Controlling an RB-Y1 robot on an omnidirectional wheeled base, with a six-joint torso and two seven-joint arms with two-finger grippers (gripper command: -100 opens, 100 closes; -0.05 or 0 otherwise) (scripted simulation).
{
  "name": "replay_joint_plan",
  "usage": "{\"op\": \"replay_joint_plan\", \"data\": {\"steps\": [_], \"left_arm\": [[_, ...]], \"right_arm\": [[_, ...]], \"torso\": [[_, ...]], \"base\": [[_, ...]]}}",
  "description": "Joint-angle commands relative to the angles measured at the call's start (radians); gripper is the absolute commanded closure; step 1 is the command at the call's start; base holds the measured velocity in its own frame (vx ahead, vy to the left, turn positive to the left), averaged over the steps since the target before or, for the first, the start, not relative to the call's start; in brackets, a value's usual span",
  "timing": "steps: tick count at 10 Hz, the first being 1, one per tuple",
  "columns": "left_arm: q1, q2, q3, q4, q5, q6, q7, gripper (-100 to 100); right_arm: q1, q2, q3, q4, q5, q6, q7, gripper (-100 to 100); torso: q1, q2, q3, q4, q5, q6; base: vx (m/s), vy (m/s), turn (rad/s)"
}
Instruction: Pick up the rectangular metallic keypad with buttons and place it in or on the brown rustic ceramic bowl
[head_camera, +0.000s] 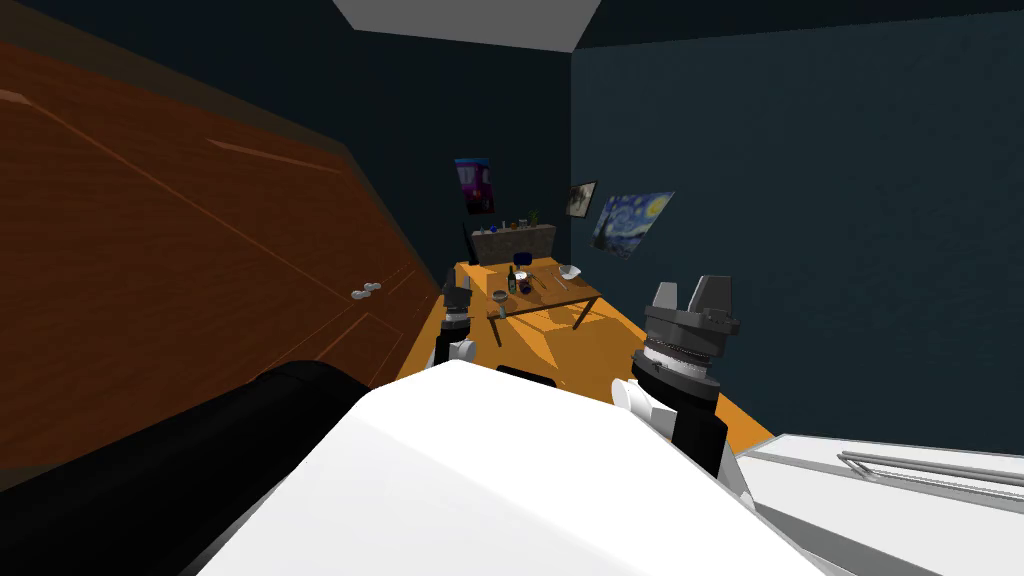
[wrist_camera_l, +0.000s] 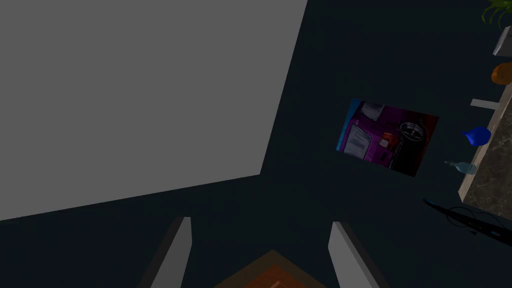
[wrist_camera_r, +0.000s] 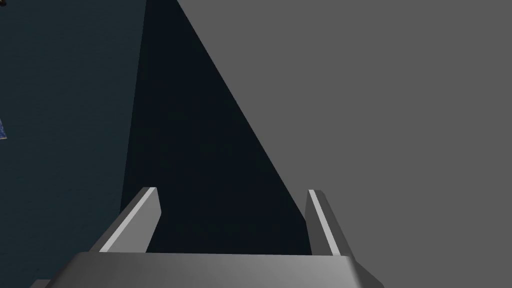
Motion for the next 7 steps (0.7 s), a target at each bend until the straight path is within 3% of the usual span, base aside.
{"op": "replay_joint_plan", "data": {"steps": [1,7], "left_arm": [[0.007,0.038,-0.003,0.002,0.002,0.001,0.007,-100],[0.081,0.190,-0.043,0.034,0.026,0.023,0.079,-100]], "right_arm": [[0.000,0.000,0.000,0.000,0.000,0.000,0.000,0],[0.000,0.000,0.000,0.000,0.000,0.000,0.000,0]], "torso": [[0.000,0.000,0.000,0.000,0.000,0.000],[-0.001,-0.001,0.000,0.000,0.000,0.000]], "base": [[0.002,-0.003,-0.027],[0.012,-0.012,-0.085]]}}
